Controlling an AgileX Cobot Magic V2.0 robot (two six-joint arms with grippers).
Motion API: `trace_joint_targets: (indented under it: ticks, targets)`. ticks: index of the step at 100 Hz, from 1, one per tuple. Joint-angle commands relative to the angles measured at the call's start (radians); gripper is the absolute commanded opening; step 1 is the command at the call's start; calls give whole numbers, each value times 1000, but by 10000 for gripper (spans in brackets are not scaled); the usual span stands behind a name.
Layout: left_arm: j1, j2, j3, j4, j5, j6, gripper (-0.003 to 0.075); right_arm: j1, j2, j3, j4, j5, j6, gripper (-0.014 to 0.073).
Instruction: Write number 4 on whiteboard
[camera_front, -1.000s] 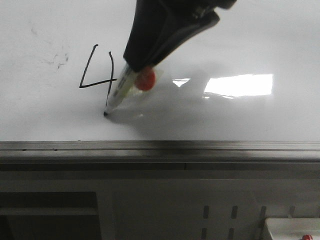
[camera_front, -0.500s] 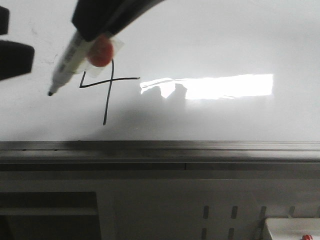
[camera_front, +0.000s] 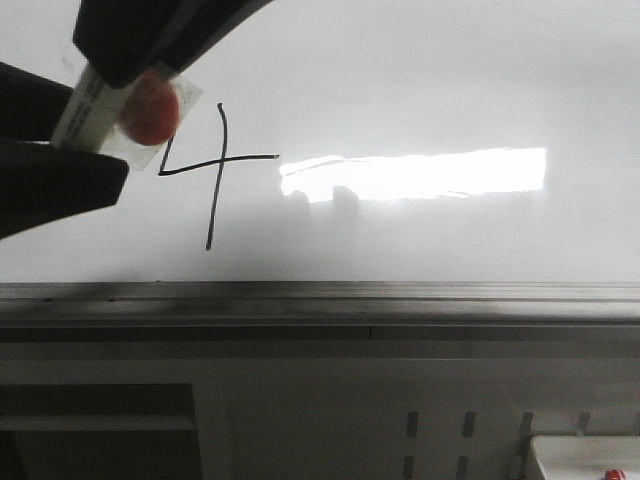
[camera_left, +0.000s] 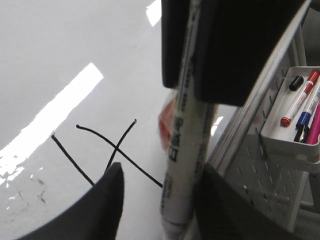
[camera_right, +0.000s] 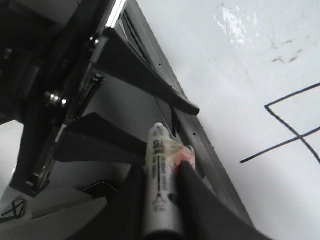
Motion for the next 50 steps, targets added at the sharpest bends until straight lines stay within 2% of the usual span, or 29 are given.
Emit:
trace_joint_targets:
  ticks: [1,7,25,32,39,44,50]
  targets:
    - [-7,-1,-28,1,-105,-11,100,2,-36,-37,5,-44,-9,-64]
    - [-7,-1,-28,8,-105,-11,-20,2,-36,-37,5,-42,-9,-64]
    - [-7,-1,-28,8,-105,-11,-20,2,-36,-37,5,-40,-9,-63]
    - [-7,-1,-28,8,-105,-11,-20,2,-36,-37,5,-40,-9,-6]
    - [-7,-1,-28,4,-105,-11,-20,2,-36,-37,5,-51,-9,178]
    - [-7,-1,-28,-17,-105,-11,-20,-2,-36,-37,1,-72,-9,378]
    - [-7,-3,-28,-89,-105,-11,-20,-11,-39,-37,-2,-100,-9,556]
